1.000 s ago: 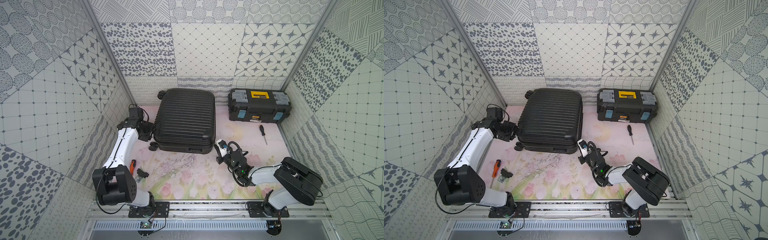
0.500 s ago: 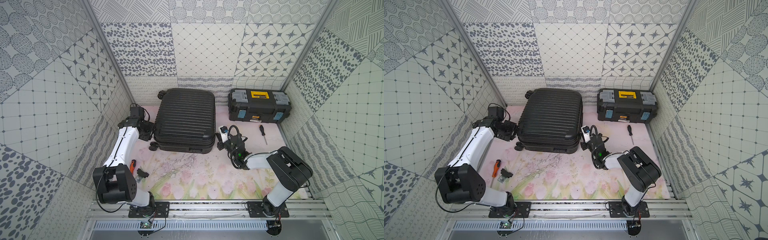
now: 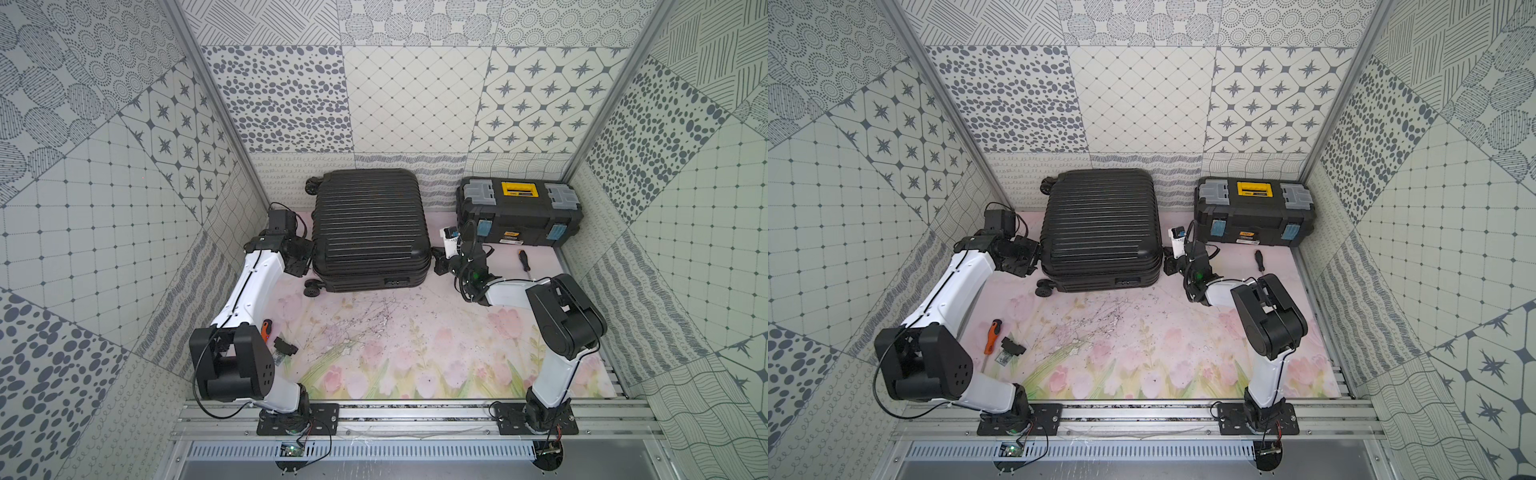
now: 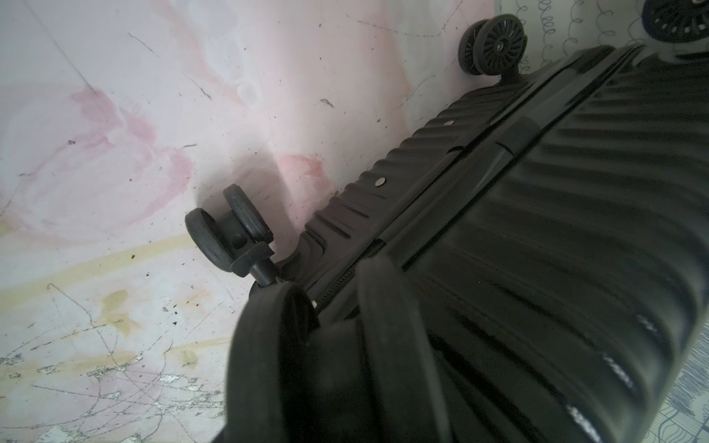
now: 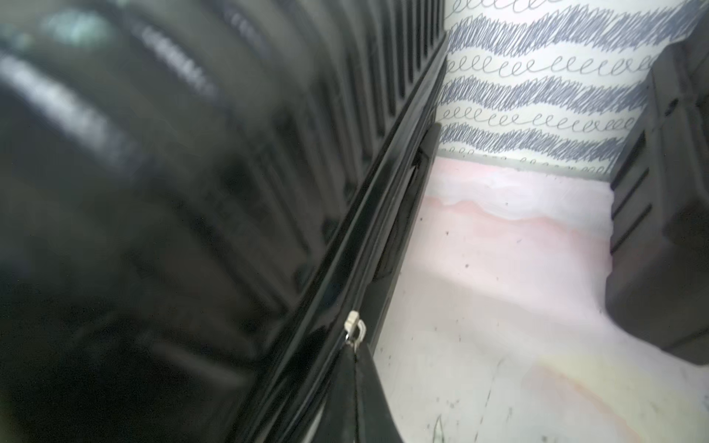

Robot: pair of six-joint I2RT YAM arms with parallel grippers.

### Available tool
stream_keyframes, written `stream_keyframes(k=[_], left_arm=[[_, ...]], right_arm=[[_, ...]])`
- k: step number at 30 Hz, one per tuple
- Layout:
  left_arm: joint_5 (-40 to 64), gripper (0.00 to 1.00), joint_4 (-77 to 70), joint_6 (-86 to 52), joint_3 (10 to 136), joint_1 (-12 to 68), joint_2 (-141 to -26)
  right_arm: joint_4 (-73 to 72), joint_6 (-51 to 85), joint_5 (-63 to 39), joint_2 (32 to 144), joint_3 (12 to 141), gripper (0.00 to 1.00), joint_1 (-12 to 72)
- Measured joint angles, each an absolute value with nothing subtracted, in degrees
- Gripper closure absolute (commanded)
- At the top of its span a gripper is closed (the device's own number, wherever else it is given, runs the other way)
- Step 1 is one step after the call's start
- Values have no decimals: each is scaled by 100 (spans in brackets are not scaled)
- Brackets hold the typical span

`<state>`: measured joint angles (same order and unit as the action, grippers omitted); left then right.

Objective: Open the suitcase zippers
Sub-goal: Adjust the suitcase at the center of the board.

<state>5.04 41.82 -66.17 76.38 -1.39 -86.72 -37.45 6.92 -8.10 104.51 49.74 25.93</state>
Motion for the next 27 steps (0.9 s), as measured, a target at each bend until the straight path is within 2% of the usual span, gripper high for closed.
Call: stream_keyframes(k=[2,4,7,14,20,27], left_arm=[[523,65,4206,-6458,7747,-119,-8753],[534,50,4274,-6276,7911,-86,-8855],[217,36,4576,-5739,8412,47,-9139],[-1374,27,5439,-4504,10132,779,-9710],[-2318,32,5896,-3721,10722,1743,-9603],[-1951,37,5933,-3260,10025,3055,-8855]], right_arm=[[-3986,670,-652,10202,4547,100,2733],[-4108,615,-403,9918,4145,100,2902],[-4171,508,-32,9581,3710,100,3212],[-4178,408,631,9107,3212,100,4630],[-4698,731,950,9161,2952,100,5977],[-5339,1164,1557,9371,2689,100,6379]])
